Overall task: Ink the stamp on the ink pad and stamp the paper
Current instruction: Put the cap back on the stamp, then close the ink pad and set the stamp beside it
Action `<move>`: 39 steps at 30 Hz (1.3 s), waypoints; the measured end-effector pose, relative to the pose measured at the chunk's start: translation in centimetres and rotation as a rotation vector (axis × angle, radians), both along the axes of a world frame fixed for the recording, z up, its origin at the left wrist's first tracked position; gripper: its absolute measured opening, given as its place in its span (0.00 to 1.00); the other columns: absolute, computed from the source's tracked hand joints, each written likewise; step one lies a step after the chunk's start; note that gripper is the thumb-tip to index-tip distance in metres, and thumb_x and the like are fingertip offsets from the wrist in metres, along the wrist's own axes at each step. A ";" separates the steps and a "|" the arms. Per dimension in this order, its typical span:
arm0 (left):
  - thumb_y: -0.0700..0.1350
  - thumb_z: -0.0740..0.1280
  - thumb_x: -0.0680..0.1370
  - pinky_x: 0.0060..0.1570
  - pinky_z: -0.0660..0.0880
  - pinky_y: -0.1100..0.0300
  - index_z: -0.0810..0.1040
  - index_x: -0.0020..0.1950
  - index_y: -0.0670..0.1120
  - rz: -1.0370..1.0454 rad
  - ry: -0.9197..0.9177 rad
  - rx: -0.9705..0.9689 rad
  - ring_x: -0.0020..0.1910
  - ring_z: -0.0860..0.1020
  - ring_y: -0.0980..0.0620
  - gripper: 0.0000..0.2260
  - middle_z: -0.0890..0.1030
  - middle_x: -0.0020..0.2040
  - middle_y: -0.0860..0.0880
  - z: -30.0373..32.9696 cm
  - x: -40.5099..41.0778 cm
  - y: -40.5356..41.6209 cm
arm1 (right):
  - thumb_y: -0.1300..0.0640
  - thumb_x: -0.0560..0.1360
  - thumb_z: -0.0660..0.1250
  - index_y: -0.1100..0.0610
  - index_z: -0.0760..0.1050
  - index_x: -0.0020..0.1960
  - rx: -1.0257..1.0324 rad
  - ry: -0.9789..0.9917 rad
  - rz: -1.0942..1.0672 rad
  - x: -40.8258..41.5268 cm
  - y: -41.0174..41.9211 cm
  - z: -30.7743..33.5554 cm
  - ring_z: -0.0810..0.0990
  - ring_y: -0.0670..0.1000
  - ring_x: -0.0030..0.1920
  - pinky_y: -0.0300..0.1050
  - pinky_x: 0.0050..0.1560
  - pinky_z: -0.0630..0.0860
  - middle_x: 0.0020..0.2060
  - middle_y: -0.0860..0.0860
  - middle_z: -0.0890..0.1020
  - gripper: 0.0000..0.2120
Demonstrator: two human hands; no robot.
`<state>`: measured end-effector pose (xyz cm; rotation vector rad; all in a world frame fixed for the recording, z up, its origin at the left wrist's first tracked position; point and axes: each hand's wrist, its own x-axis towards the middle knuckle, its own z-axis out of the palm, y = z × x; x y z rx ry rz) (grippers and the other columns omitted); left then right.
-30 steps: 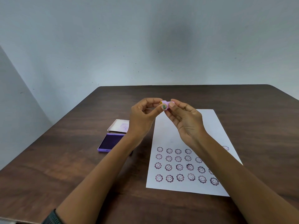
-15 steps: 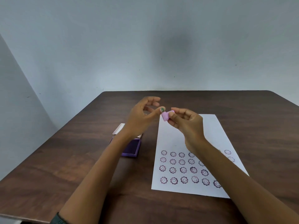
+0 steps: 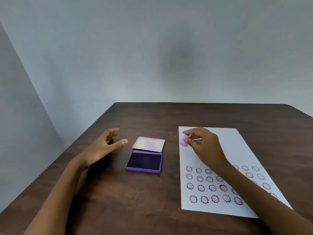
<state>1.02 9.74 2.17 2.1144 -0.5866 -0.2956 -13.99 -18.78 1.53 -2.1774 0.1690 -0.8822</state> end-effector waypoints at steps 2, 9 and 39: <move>0.68 0.71 0.60 0.66 0.61 0.60 0.61 0.72 0.57 -0.116 -0.011 0.081 0.69 0.64 0.59 0.43 0.65 0.73 0.54 0.0 -0.7 -0.9 | 0.64 0.70 0.71 0.60 0.81 0.44 -0.035 -0.008 -0.016 0.2 0.1 0.0 0.76 0.39 0.39 0.16 0.42 0.66 0.41 0.49 0.80 0.04; 0.73 0.68 0.54 0.75 0.51 0.47 0.49 0.76 0.58 -0.240 -0.163 0.397 0.75 0.56 0.51 0.56 0.58 0.77 0.52 -0.1 -1.8 -2.3 | 0.62 0.72 0.68 0.62 0.79 0.51 -0.137 0.096 0.003 1.0 1.0 -0.3 0.79 0.51 0.44 0.24 0.48 0.69 0.49 0.58 0.83 0.09; 0.66 0.73 0.63 0.74 0.37 0.47 0.40 0.76 0.57 -0.321 -0.131 0.496 0.77 0.41 0.51 0.54 0.46 0.79 0.49 -0.1 -2.1 -2.5 | 0.65 0.73 0.63 0.61 0.74 0.43 -0.583 0.522 0.068 8.3 5.3 1.9 0.76 0.55 0.41 0.50 0.45 0.76 0.43 0.58 0.81 0.02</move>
